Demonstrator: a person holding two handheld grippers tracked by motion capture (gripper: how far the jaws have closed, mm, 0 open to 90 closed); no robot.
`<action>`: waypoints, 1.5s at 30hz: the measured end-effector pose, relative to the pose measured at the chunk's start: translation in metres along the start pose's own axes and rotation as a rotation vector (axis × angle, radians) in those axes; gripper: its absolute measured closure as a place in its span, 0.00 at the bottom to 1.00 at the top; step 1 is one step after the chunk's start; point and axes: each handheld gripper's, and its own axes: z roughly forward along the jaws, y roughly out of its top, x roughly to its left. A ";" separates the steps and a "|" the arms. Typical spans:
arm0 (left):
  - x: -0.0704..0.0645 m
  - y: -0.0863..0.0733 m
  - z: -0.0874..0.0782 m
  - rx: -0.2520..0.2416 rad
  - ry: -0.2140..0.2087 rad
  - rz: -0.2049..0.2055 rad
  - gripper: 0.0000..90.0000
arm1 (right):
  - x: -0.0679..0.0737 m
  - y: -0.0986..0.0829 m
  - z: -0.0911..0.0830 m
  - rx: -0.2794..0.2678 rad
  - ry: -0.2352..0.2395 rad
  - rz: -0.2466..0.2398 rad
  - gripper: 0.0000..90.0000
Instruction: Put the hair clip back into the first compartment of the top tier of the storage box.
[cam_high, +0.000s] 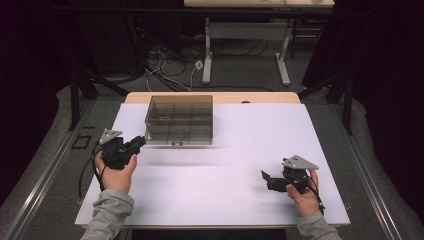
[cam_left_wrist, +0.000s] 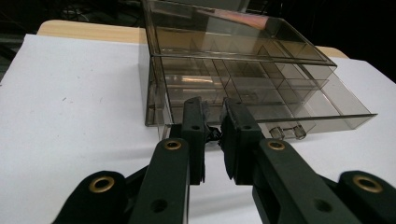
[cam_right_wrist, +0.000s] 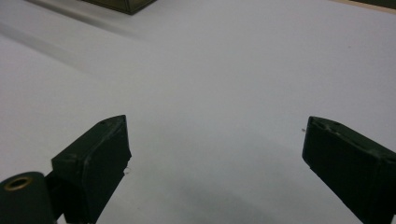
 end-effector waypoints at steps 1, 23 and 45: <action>0.000 0.001 0.001 -0.001 0.001 0.001 0.89 | 0.000 0.000 0.000 0.001 -0.002 0.000 0.08; -0.008 0.015 0.027 0.004 0.015 -0.002 0.89 | 0.000 0.000 0.001 0.003 0.000 -0.010 0.08; -0.003 0.013 0.052 0.018 0.052 -0.040 0.89 | -0.001 0.000 0.001 0.002 0.003 -0.011 0.08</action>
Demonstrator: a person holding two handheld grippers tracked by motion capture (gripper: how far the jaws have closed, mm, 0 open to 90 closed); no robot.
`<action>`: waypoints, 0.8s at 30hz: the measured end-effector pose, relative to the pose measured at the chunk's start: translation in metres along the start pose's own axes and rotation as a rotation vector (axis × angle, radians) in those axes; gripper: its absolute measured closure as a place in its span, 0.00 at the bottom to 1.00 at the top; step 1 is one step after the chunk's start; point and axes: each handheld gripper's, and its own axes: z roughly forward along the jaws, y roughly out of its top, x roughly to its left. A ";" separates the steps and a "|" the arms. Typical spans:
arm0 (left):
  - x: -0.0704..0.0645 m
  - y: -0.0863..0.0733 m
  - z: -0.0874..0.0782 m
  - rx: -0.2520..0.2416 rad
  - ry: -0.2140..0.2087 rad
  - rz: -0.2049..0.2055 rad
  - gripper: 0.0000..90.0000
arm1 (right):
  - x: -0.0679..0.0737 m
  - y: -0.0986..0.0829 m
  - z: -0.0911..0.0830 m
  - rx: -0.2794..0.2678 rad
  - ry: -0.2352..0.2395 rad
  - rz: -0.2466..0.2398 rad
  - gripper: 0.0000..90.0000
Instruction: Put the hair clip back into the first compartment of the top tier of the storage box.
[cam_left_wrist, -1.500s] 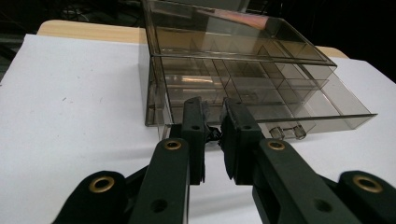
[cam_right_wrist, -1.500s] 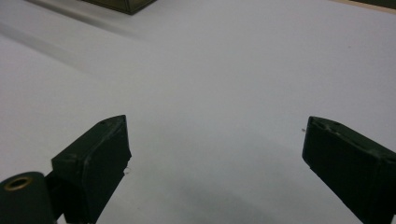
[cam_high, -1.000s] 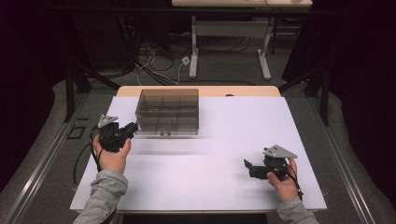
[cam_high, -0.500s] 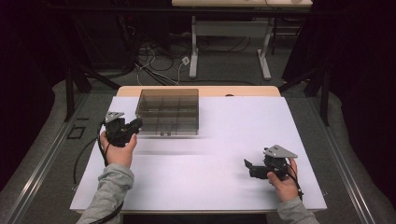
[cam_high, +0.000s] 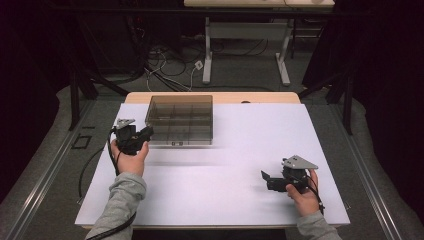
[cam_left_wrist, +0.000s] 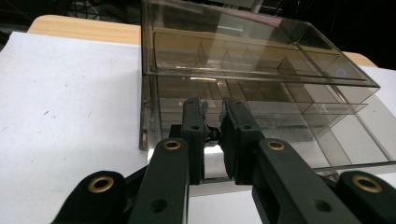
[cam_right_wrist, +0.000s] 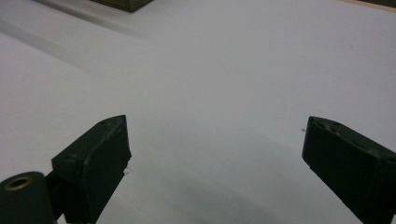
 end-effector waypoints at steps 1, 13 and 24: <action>0.001 0.000 0.001 0.005 0.000 0.003 0.89 | 0.000 0.000 0.000 0.000 0.000 0.000 0.08; 0.004 -0.005 0.006 0.012 0.008 -0.003 0.89 | 0.000 0.000 0.000 0.002 -0.001 -0.003 0.08; 0.003 -0.004 0.007 0.018 0.007 -0.005 0.88 | 0.000 0.000 0.000 0.005 0.000 -0.006 0.08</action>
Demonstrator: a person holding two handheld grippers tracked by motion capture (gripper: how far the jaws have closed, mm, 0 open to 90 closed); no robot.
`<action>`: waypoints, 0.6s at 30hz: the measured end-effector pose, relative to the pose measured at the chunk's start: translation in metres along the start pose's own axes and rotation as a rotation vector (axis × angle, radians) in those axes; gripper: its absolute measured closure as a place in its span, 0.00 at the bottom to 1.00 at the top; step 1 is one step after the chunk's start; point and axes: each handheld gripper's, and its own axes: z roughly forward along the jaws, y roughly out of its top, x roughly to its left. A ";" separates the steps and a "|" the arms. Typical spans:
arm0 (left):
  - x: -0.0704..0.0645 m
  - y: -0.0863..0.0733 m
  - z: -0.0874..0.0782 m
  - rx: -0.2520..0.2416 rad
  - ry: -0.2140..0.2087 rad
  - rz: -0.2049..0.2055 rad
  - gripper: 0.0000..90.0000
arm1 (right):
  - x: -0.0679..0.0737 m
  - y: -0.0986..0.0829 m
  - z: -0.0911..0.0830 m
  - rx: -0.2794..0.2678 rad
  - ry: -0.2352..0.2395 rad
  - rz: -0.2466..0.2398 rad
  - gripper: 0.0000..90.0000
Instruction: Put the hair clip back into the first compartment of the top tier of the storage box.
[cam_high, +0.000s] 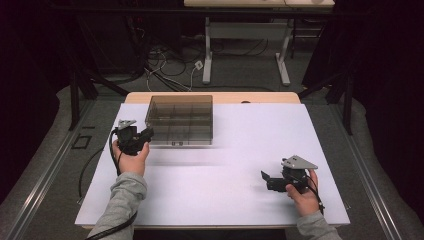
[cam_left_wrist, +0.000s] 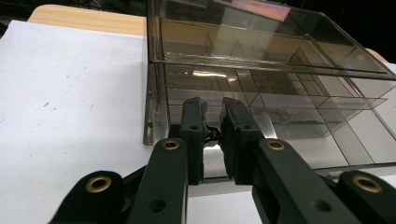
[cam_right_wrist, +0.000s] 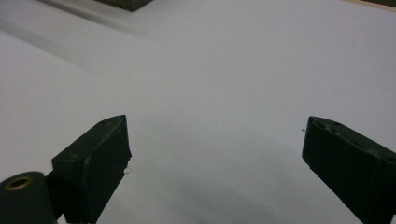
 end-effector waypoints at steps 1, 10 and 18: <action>0.000 0.000 0.000 0.000 0.000 0.000 0.88 | 0.000 0.000 0.000 0.000 0.000 0.002 0.08; -0.001 0.003 -0.003 -0.019 -0.023 -0.006 0.73 | 0.000 0.000 0.000 0.003 0.002 0.006 0.08; -0.001 0.004 -0.005 -0.037 -0.023 -0.003 0.64 | 0.000 0.000 0.000 0.002 0.002 0.001 0.08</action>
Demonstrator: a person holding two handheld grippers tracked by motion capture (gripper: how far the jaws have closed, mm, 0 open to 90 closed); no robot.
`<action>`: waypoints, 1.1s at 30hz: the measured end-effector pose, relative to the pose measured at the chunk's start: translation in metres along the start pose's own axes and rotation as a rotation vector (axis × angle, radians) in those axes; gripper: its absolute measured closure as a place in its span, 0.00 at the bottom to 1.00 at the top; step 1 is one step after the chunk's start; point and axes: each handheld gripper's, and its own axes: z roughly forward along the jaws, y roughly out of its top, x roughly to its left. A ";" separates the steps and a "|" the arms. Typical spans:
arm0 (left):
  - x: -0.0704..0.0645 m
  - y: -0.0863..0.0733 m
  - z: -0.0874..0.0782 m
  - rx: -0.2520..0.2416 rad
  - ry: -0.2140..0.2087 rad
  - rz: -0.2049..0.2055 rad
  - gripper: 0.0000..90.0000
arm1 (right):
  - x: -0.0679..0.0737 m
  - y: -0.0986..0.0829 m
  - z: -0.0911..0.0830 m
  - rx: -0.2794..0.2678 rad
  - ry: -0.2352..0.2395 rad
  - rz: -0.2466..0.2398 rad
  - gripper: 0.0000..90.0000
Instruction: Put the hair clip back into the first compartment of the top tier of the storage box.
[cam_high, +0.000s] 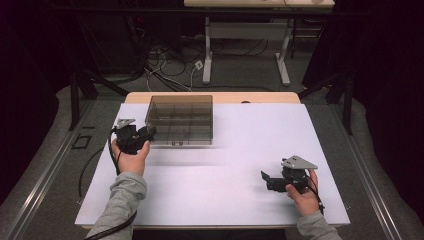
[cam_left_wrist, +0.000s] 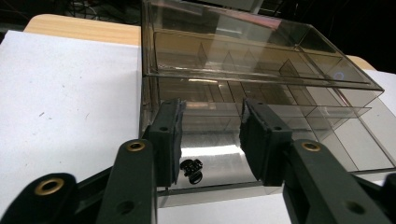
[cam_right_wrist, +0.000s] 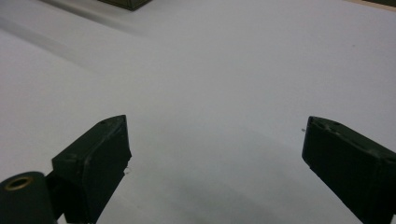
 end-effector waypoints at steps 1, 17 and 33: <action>0.000 0.000 -0.001 0.002 0.000 0.002 0.63 | 0.000 0.000 0.000 0.000 0.000 0.003 0.08; -0.001 0.002 -0.009 -0.024 -0.026 0.039 0.47 | 0.001 0.000 0.000 0.004 -0.001 0.002 0.08; -0.008 0.001 -0.016 0.002 -0.053 0.072 0.40 | 0.001 0.000 0.001 0.009 -0.002 -0.010 0.08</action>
